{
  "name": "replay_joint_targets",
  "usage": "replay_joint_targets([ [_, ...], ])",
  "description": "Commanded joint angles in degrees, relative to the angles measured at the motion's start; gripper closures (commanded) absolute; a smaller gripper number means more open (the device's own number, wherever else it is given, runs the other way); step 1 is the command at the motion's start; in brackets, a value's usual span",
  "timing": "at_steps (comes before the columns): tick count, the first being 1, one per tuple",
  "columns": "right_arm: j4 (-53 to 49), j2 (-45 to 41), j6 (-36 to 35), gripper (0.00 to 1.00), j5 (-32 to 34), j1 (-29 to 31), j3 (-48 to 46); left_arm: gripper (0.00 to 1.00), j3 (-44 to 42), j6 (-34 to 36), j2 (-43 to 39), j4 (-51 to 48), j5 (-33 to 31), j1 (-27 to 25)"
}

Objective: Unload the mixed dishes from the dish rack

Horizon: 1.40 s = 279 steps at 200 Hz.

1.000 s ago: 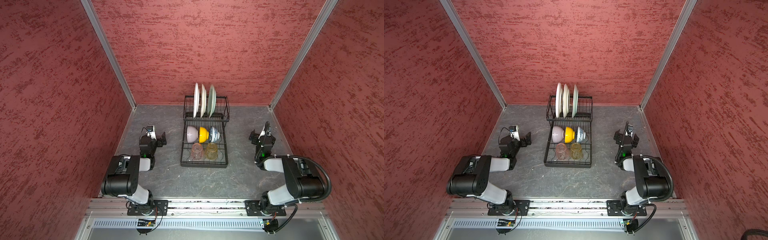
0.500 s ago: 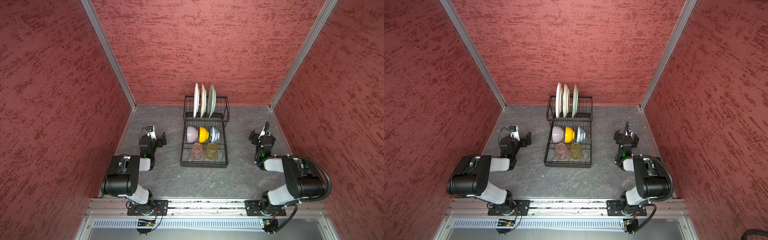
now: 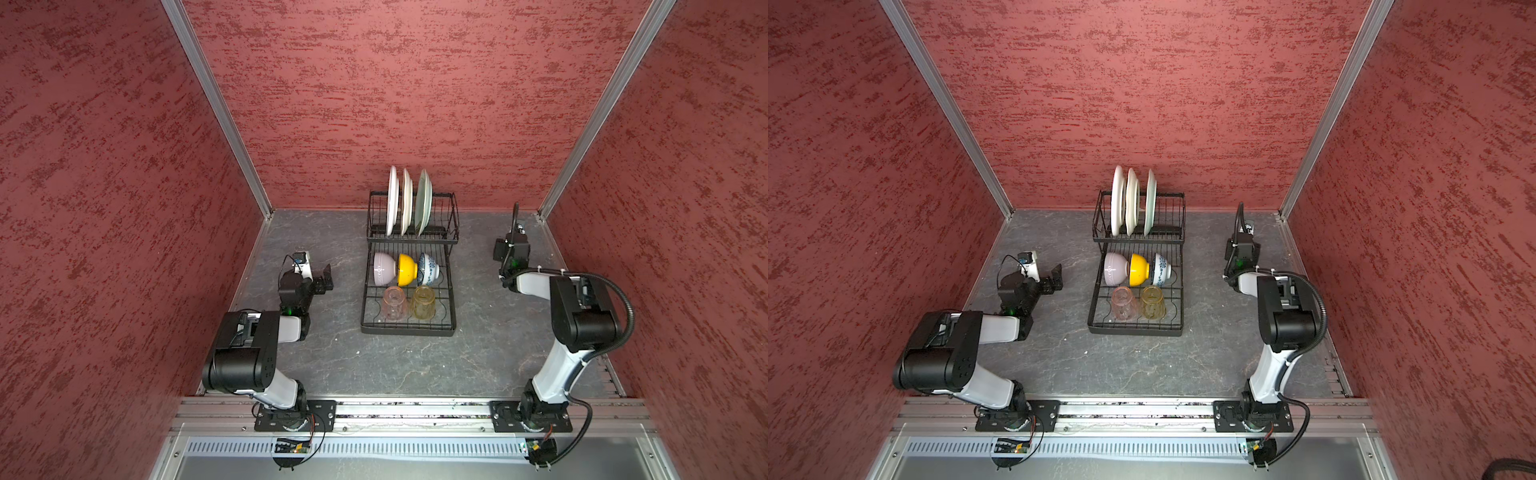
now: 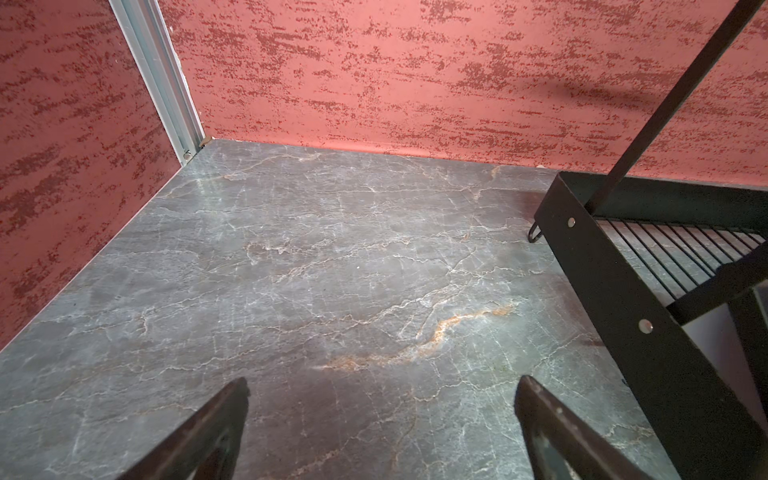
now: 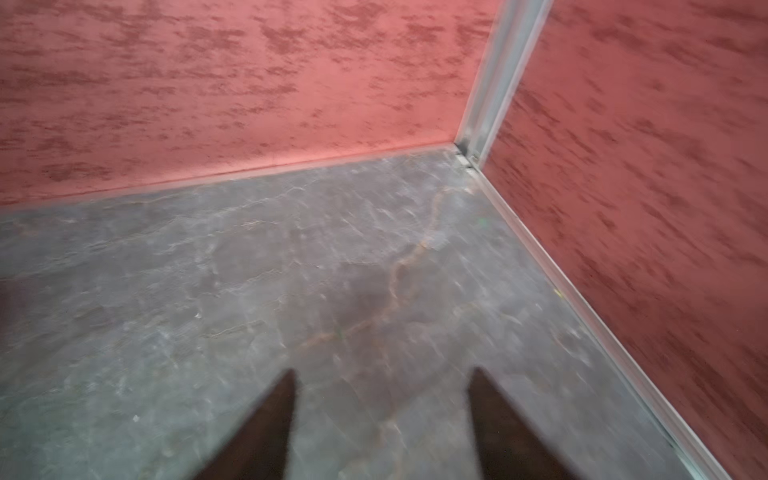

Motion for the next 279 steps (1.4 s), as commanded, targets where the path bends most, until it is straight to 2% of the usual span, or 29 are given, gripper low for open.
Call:
replay_joint_targets([
  [1, 2.72, -10.83, -2.09, 0.09, -3.77, 0.31, -12.35, 0.01, 0.37, -0.15, -0.21, 0.10, -0.26, -0.03],
  [4, 2.54, -11.98, -1.89, 0.03, -3.14, 0.32, -12.54, 0.00, 0.35, -0.09, -0.22, 0.10, -0.24, -0.05],
  [7, 1.33, -12.82, -1.55, 0.01, -2.74, 0.32, -12.24, 0.00, 0.35, -0.15, -0.17, 0.10, -0.25, 0.01],
  [24, -8.49, -16.36, -1.00, 0.05, -2.55, 0.63, -7.31, 0.00, 0.35, -0.08, -0.20, 0.10, -0.32, 0.01],
  [49, -8.77, -24.71, -0.47, 0.04, -3.71, 1.14, -8.89, 0.00, 0.21, -0.14, -0.38, 0.40, -0.67, -0.13],
  [73, -16.65, -30.12, 1.31, 0.01, -6.33, 1.52, -7.53, 0.00, 1.69, 0.38, -5.42, -6.59, -5.65, -2.02],
  [87, -20.38, -33.96, 3.23, 0.01, -10.24, 1.95, -7.66, 0.01, 1.86, 1.19, -9.02, -9.23, -7.54, -3.26],
  [100, -23.81, -37.19, 5.78, 0.01, -13.41, 2.92, -7.81, 0.01, 2.12, 1.95, -12.82, -12.02, -13.12, -5.42],
  [113, -26.52, -40.15, 7.44, 0.01, -15.71, 4.28, -8.13, 0.00, 3.84, 0.28, -17.52, -18.23, -18.50, -7.76],
  [129, -30.38, -42.99, 7.67, 0.01, -18.92, 6.25, -8.17, 0.00, 8.27, -3.74, -23.48, -31.23, -23.90, -9.86],
  [148, -32.96, -46.27, 7.96, 0.01, -24.41, 8.69, -8.59, 0.00, 12.39, -7.26, -28.79, -42.97, -29.06, -12.67],
  [158, -35.02, -47.12, 9.14, 0.01, -24.36, 10.32, -8.32, 0.00, 13.53, -9.05, -31.30, -47.43, -30.80, -14.01],
  [191, -39.87, -47.18, 13.15, 0.01, -24.25, 15.25, -7.15, 0.00, 15.44, -14.38, -37.51, -57.92, -29.32, -17.90],
  [229, -37.53, -47.00, 17.69, 0.01, -24.68, 22.13, -9.99, 0.00, 17.24, -17.29, -38.70, -63.86, -26.37, -18.97],
  [264, -33.79, -44.87, 18.57, 0.01, -17.68, 30.44, -12.00, 0.00, 17.12, -18.57, -37.63, -62.14, -25.92, -18.88],
  [279, -32.57, -42.64, 19.71, 0.01, -17.58, 31.77, -12.29, 0.00, 16.93, -19.22, -36.01, -61.07, -24.63, -18.69],
])
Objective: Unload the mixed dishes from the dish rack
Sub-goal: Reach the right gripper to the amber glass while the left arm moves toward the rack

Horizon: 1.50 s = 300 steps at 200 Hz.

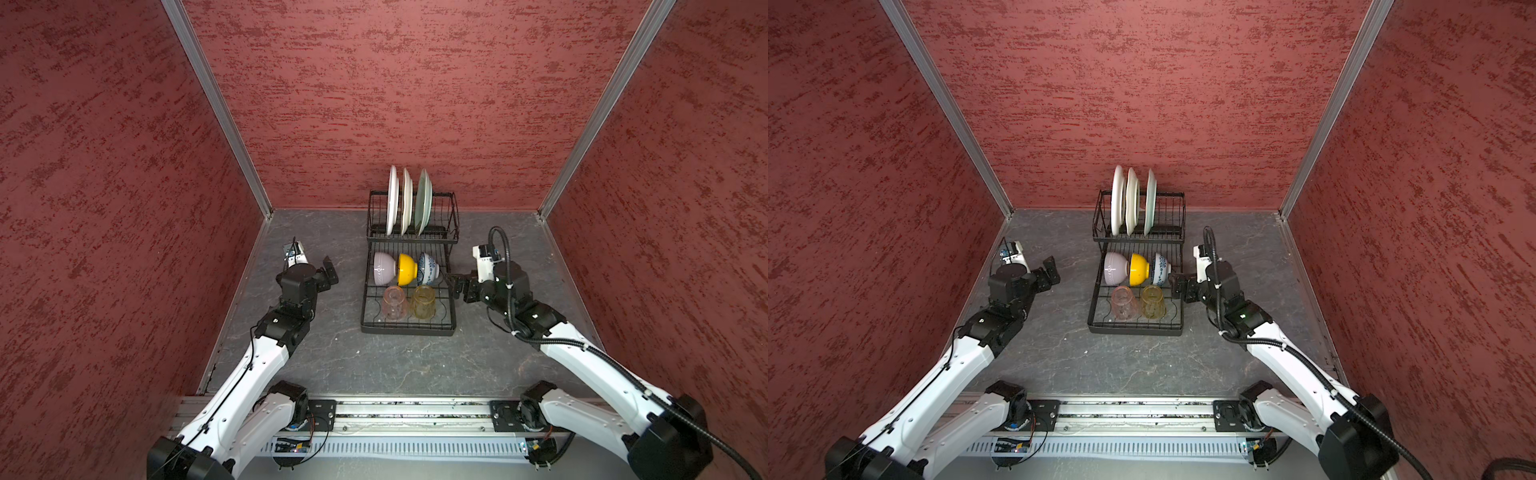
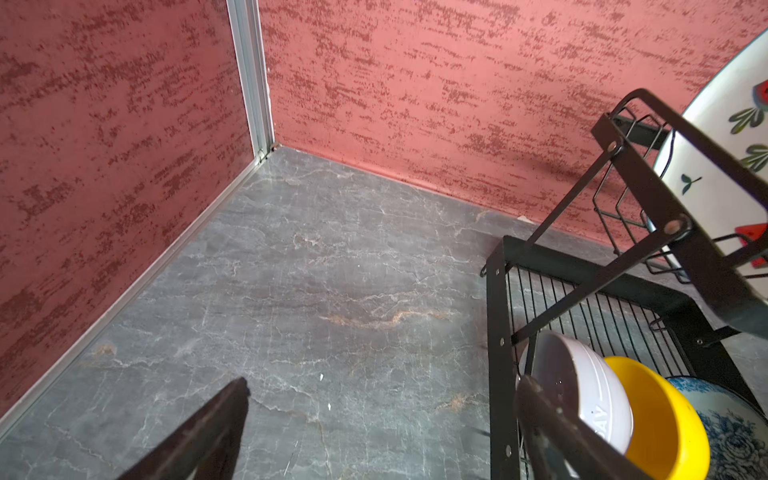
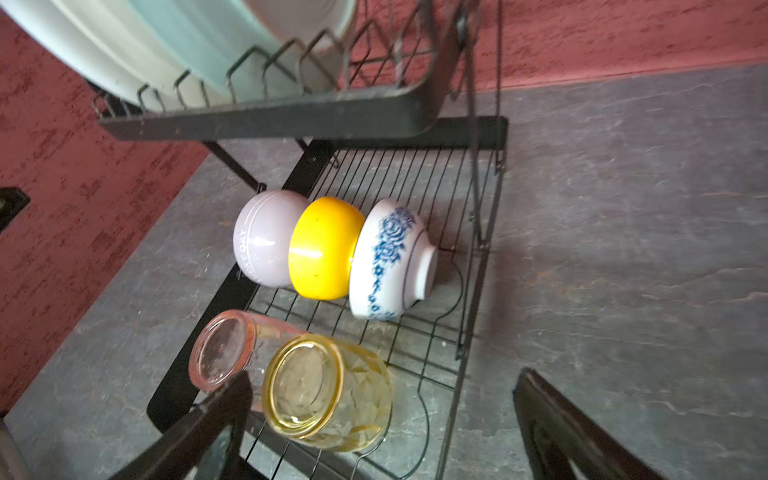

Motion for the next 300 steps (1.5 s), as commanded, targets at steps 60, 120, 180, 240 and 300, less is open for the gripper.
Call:
replay_joint_targets([
  [60, 6.54, 11.17, 5.51, 0.01, 6.23, 10.12, 0.64, 0.01, 1.94, -2.60, 3.57, -1.11, 3.27, 0.09],
  [120, 7.22, 17.93, 7.59, 0.01, 8.08, 13.59, 3.34, 0.00, 1.25, -3.21, 3.68, -0.07, 4.89, 0.57],
  [180, 7.50, 21.92, 9.73, 0.03, 14.49, 15.11, 3.01, 0.00, -0.21, -4.08, 3.51, 1.14, 6.17, 1.48],
  [240, 8.26, 22.30, 13.25, 0.10, 17.66, 15.14, 1.96, 0.00, -1.22, -4.54, 3.50, 1.33, 6.68, 1.65],
  [300, 7.95, 20.74, 15.60, 0.19, 19.58, 15.19, 0.24, 0.00, -1.94, -4.72, 1.90, 1.41, 6.95, 1.71],
])
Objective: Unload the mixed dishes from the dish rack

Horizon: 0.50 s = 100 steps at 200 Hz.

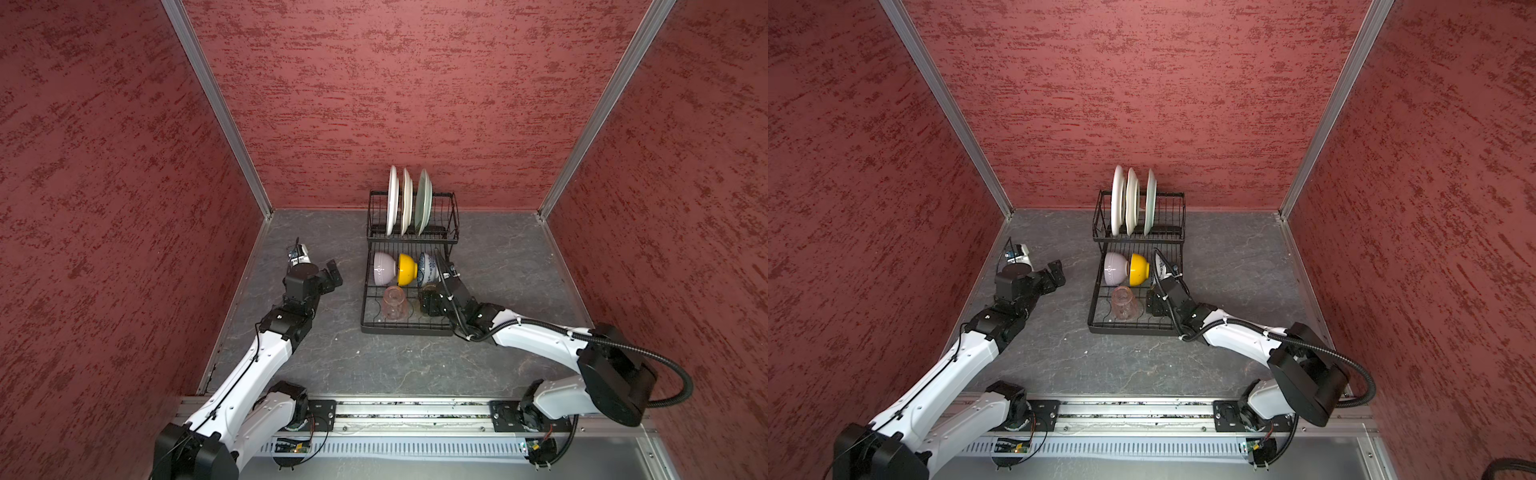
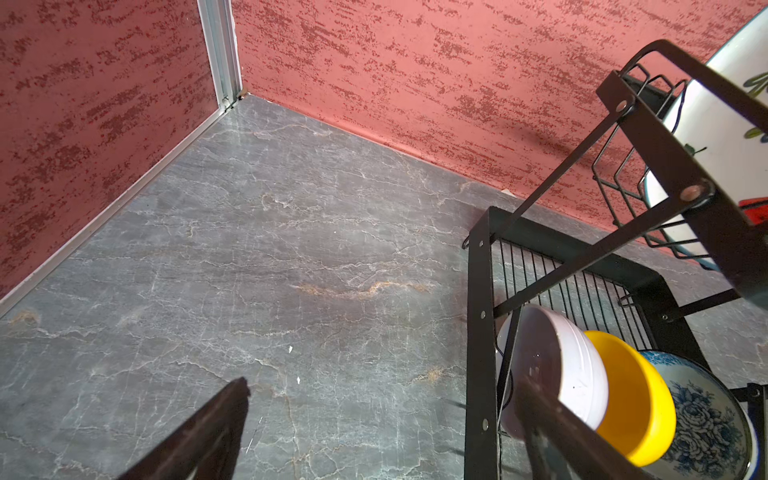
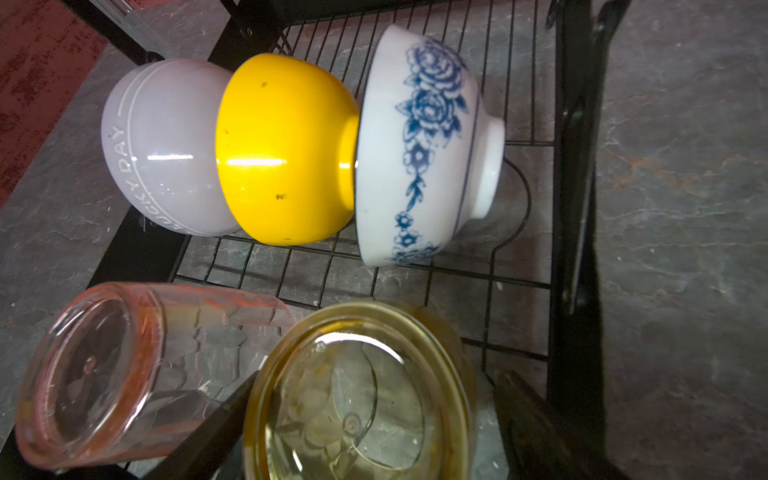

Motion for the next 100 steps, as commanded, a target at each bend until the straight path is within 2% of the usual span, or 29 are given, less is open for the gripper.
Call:
replay_joint_targets([
  [1, 0.96, -1.38, 2.34, 0.19, 2.68, 0.35, -1.04, 0.00, -0.46, -0.45, -0.70, 0.44, 0.88, 0.30],
  [41, 1.46, -1.95, 3.04, 0.20, 2.44, 0.31, -1.82, 0.00, -0.52, -0.75, -0.98, -0.12, 1.15, 0.29],
  [100, 0.33, -2.19, 4.58, 0.27, 3.53, 0.35, -1.29, 0.01, -0.46, -1.00, -0.77, -0.18, 2.39, 0.22],
])
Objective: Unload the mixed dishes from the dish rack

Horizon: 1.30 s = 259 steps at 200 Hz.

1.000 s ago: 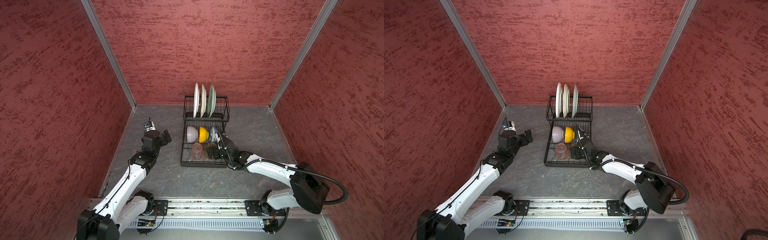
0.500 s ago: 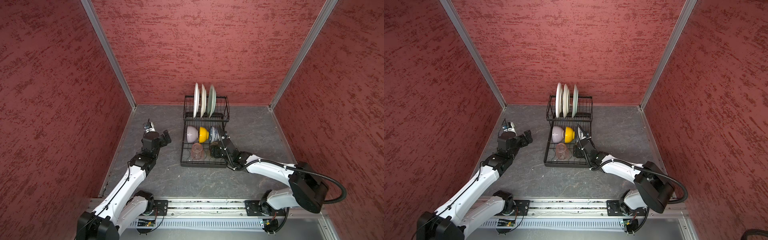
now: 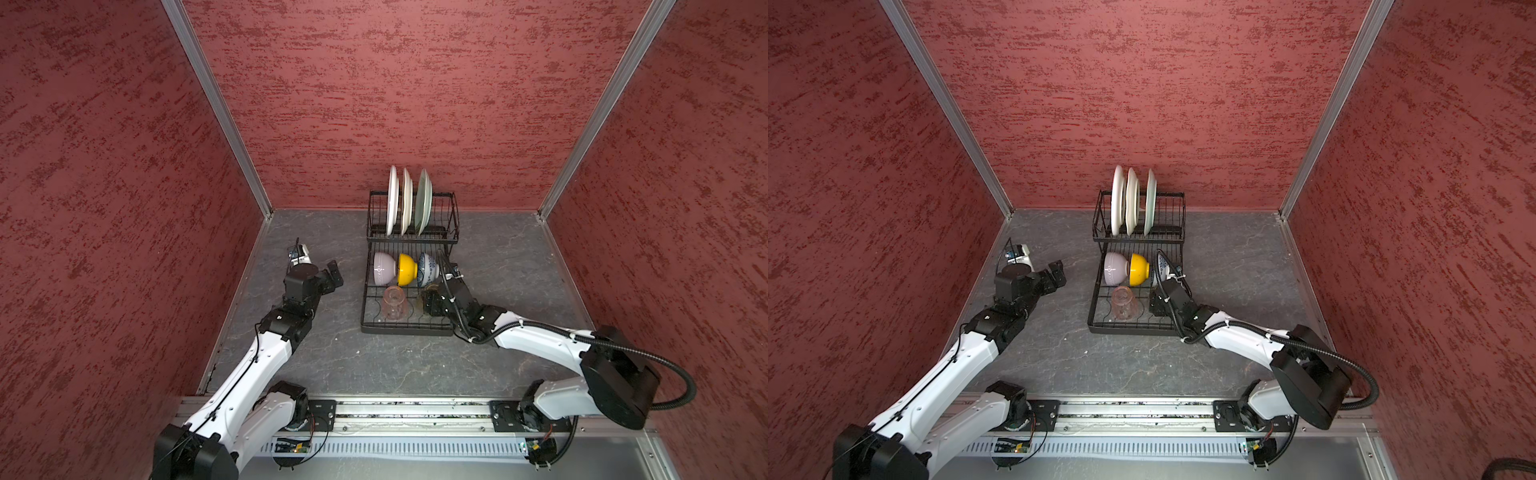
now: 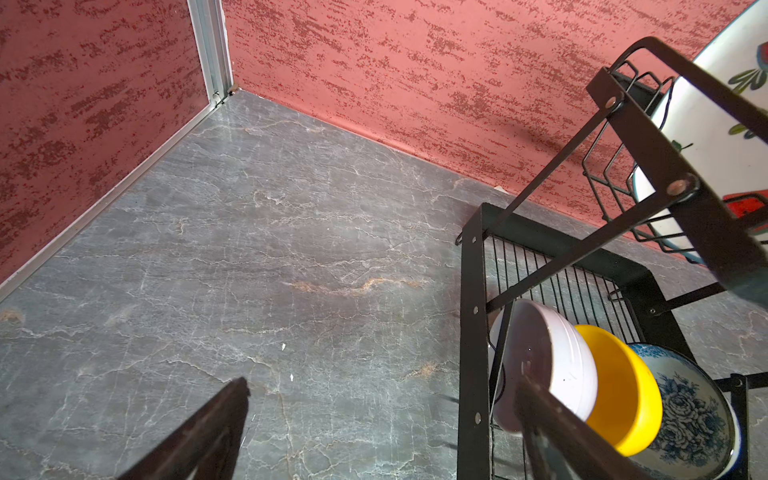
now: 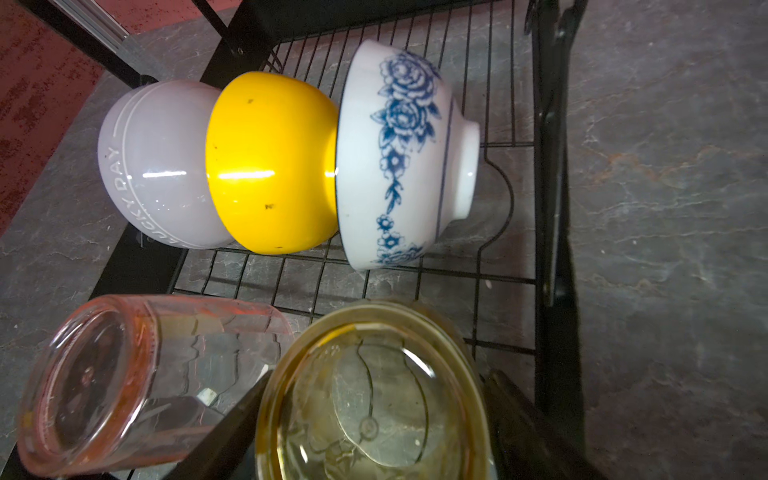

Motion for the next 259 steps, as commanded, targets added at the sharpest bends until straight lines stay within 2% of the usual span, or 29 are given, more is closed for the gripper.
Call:
replay_joint_targets([
  [1, -0.65, -1.14, 2.57, 0.28, 1.94, 0.31, -0.12, 0.00, -0.41, -0.79, -0.69, -0.21, 1.09, 0.26],
  [57, -1.93, -5.79, 5.59, 0.32, 2.99, 0.18, -0.39, 0.00, -0.07, -2.27, -1.74, -1.33, 3.30, 0.13],
  [77, -1.79, -7.38, 6.50, 0.32, 2.54, 0.23, -0.37, 0.00, -0.14, -4.77, -2.92, -2.10, 7.74, -0.06],
  [123, -1.79, -9.39, 8.66, 0.33, 0.40, -0.20, 1.03, 0.01, 1.86, -5.59, -6.36, -7.59, 10.62, -4.61],
  [156, -0.21, -11.26, 9.07, 0.34, -1.11, -0.89, 1.20, 0.00, 4.68, -7.18, -6.42, -12.30, 16.50, -6.70],
  [175, 1.15, -11.98, 9.75, 0.34, -1.50, -1.26, 0.68, 0.00, 4.12, -10.08, -6.50, -10.05, 19.51, -9.19],
  [216, 4.46, -13.03, 12.09, 0.34, -3.96, -2.37, 0.51, 0.00, 5.41, -12.05, -3.67, -6.26, 19.07, -16.32],
  [259, 7.64, -15.75, 13.59, 0.33, -7.13, -2.99, 0.31, 0.00, 5.97, -16.09, -1.07, 0.00, 22.75, -18.85],
])
